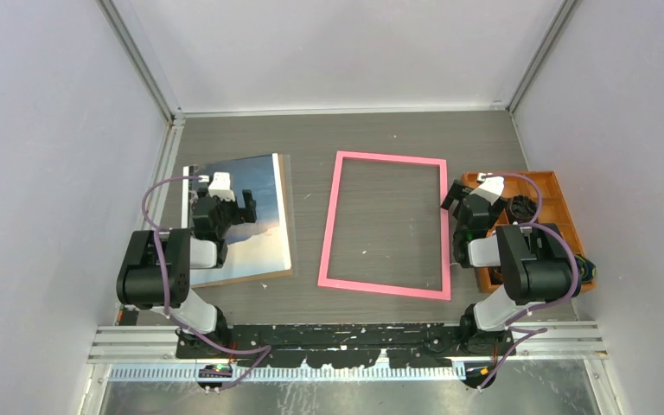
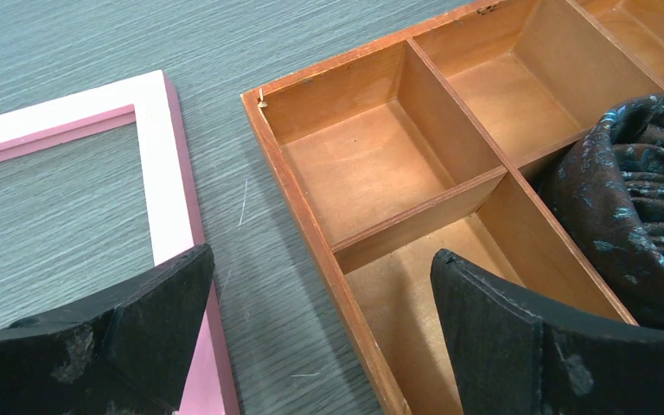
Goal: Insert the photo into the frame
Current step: Turn over the photo frame at the center of the board.
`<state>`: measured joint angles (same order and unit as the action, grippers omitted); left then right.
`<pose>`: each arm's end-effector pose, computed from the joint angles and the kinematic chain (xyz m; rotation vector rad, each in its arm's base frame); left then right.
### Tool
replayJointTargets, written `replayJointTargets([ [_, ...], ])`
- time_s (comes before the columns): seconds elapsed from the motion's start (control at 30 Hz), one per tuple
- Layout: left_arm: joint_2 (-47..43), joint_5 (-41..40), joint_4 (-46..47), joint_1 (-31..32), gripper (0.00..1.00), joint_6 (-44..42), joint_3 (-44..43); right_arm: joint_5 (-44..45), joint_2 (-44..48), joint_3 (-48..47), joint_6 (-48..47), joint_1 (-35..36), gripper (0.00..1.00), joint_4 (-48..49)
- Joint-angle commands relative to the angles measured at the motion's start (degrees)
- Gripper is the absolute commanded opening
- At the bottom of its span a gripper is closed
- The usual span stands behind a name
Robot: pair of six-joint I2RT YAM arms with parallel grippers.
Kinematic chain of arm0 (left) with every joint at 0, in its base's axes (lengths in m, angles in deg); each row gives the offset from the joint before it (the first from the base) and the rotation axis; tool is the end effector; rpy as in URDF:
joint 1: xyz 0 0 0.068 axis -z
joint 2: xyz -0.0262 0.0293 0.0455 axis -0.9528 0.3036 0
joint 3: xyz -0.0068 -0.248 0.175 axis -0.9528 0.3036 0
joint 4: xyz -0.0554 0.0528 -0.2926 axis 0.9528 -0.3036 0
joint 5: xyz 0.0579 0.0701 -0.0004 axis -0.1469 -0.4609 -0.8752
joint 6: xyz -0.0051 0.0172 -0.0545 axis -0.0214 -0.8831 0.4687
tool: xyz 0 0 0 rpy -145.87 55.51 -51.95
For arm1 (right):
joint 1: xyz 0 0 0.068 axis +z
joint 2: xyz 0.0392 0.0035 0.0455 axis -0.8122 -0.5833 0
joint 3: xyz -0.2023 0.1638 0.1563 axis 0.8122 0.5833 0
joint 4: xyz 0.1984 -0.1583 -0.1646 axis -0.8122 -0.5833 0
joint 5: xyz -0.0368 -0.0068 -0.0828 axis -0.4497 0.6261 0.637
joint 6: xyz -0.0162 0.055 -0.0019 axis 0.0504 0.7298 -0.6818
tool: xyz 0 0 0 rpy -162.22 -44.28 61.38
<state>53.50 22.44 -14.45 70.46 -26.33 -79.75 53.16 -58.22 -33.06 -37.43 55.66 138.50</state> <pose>0.2875 0.0036 0.1279 0.0255 1.8690 -0.1402 0.2784 -0.0108 0.1254 0.4318 1.7835 -0.2778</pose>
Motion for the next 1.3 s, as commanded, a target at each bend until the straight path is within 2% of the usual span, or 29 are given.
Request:
replayJointTargets([
  [0.0,-1.0,-0.7,1.4,0.2,1.00,-0.5,-0.6,0.1,0.8,-0.2,0.6,0.1,1.00,2.0],
  [0.23,-1.1,-0.7,1.6,0.2,1.00,-0.5,-0.6,1.5,1.5,-0.5,0.9,0.1,1.00,1.7],
  [0.3,-1.6,0.7,0.5,-0.1,1.00,-0.6,-1.2,2.8,5.0,-2.1,1.8,0.1,1.00,-4.0],
  [0.33,-3.7,1.1,-3.6,-0.3,1.00,-0.6,-2.9,4.2,7.3,-4.0,1.9,0.3,1.00,-8.3],
  [0.37,-5.2,0.0,-9.6,-0.5,1.00,0.0,-5.8,5.6,10.0,-6.9,3.0,0.3,1.00,-19.2],
  [0.47,-7.8,-1.8,-32.5,-1.6,1.00,0.8,-18.1,10.3,13.7,-17.6,9.1,0.2,1.00,-40.4],
  [0.5,-7.7,-0.9,-38.8,-2.0,1.00,-0.1,-22.0,9.3,13.7,-20.3,10.9,0.2,1.00,-44.1],
  [0.6,-7.1,1.5,-54.1,-3.2,0.99,-2.2,-31.4,12.4,11.6,-26.0,26.0,0.0,1.00,-52.0],
  [0.7,-6.1,4.4,-64.6,-4.5,0.98,-1.9,-39.0,2.3,8.8,-32.8,31.6,-0.4,1.00,-60.8],
  [0.83,-4.0,7.1,-74.0,-5.4,0.98,-1.9,-46.4,-16.8,4.1,-39.1,33.7,0.2,1.00,-62.9],
  [0.87,-3.5,7.2,-75.8,-5.5,0.98,-1.9,-47.6,-18.9,3.4,-39.6,34.3,0.9,1.00,-62.4],
  [0.9,-3.1,7.3,-77.2,-5.5,0.97,-1.7,-48.5,-18.0,2.1,-41.7,34.6,3.7,1.00,-64.4],
  [1.0,-1.8,8.0,-79.9,-5.4,0.95,-1.5,-49.9,-9.3,-4.5,-54.2,32.5,13.1,1.00,-78.7],
  [1.13,-0.5,8.7,-81.8,-5.5,0.91,-1.5,-50.5,-0.9,-11.2,-60.9,34.0,23.5,1.00,-83.7],
  [1.27,1.1,8.9,-84.8,-5.5,0.89,-2.3,-51.7,1.8,-17.8,-66.2,35.8,30.8,1.00,-86.3],
])
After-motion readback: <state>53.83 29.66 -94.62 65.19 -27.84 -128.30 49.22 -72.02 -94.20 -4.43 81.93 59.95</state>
